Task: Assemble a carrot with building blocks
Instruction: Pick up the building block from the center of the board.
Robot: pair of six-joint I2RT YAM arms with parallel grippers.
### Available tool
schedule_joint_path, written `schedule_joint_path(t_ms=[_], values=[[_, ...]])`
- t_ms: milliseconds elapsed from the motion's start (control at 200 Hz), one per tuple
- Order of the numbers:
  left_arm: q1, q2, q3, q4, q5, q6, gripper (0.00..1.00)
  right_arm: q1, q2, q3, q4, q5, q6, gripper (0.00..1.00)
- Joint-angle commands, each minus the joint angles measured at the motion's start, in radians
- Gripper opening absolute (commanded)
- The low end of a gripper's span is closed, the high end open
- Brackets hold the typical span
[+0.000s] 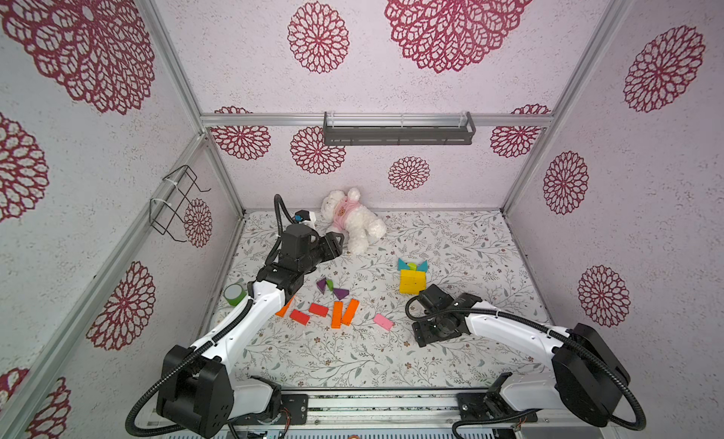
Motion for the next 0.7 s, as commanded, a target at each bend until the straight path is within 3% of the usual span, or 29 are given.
schedule_joint_path(t_ms=[0,180,470,696], values=[[-0.006,-0.002,0.02,-0.009,-0.001,0.006,0.66,0.005,0.035,0.005,0.0,0.036,0.033,0.86],[-0.007,0.006,0.023,-0.01,0.001,0.007,0.66,-0.046,0.092,0.047,0.033,0.124,0.012,0.8],[-0.005,0.006,0.022,-0.013,-0.006,0.014,0.66,-0.114,0.161,0.093,0.114,0.093,-0.088,0.78],[-0.005,0.004,0.024,-0.016,-0.013,0.016,0.66,-0.126,0.198,0.112,0.147,0.038,-0.104,0.58]])
